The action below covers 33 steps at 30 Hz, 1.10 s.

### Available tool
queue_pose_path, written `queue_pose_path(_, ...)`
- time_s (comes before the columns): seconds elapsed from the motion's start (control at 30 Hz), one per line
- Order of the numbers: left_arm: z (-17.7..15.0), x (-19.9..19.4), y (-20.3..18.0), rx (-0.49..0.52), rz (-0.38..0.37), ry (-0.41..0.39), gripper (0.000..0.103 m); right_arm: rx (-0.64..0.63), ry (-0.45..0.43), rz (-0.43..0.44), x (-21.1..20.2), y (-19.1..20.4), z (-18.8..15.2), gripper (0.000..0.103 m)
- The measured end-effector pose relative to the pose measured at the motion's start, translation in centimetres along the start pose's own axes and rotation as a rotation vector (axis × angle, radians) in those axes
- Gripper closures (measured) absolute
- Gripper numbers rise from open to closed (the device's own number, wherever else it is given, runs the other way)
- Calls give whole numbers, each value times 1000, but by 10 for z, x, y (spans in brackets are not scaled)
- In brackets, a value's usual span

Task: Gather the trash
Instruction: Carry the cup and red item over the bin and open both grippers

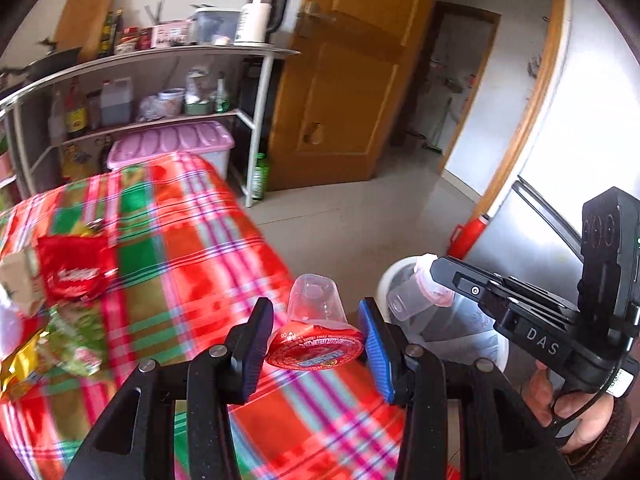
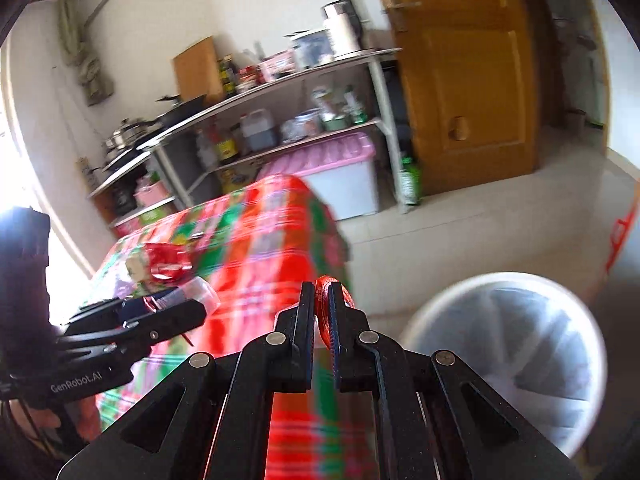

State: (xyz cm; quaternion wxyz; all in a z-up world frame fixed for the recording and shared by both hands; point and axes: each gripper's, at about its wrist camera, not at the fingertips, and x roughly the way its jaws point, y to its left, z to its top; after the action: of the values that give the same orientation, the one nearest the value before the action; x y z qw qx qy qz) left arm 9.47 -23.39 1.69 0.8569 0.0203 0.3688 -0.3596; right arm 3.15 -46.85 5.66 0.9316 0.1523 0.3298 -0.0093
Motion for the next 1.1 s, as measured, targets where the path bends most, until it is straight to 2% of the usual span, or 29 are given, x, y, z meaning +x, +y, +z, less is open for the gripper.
queue_pose_path(0.23, 4, 49, -60, 49, -146, 73, 58, 66, 4, -126, -24, -60, -10, 96)
queue_pose_path(0.3, 3, 61, -74, 70, -158, 88, 58, 65, 15, -176, -26, -73, -15, 96)
queue_pose_path(0.4, -1, 80, -89, 84, -182, 132, 58, 88, 35, -206, -28, -91, -24, 96)
queue_pose_path(0.5, -3, 89, -101, 93, -174, 137, 58, 106, 48, -235, -27, -106, -29, 96)
queue_pose_path(0.8, -6, 120, -115, 105, -188, 206, 55, 185, 81, -298, -23, -138, -41, 95)
queue_pose_path(0.87, -7, 122, -114, 101, -183, 207, 48, 196, 86, -324, -23, -142, -42, 87)
queue_pose_path(1.0, -7, 122, -109, 80, -188, 211, 46, 218, 87, -332, -24, -146, -44, 75)
queue_pose_path(1.1, -6, 119, -107, 80, -183, 206, 46, 225, 90, -334, -23, -146, -46, 58)
